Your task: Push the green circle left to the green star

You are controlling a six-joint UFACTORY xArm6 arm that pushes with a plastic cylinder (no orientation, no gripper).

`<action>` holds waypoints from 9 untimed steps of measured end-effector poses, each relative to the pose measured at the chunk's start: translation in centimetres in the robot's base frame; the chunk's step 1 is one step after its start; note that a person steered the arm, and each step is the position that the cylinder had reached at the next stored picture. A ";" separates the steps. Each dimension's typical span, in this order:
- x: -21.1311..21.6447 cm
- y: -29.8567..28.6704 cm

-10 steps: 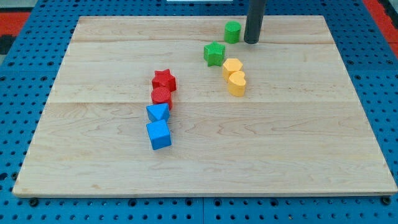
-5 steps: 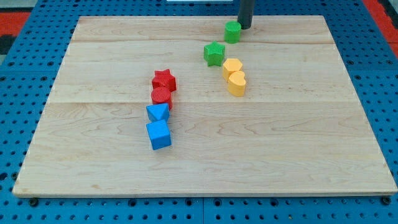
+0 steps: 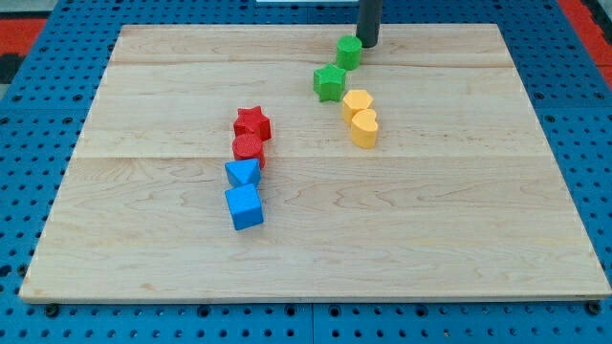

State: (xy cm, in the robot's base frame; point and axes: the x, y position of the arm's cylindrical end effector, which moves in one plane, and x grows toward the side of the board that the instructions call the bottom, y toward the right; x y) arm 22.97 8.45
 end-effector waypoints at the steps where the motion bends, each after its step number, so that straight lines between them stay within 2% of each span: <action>1: 1.6 -0.2; 3: 1.2 -1.1; 6: 1.0 -9.9; 7: -2.0 -7.6; 8: -2.4 -4.7; 9: -3.0 -4.6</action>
State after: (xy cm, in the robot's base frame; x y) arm 20.01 3.82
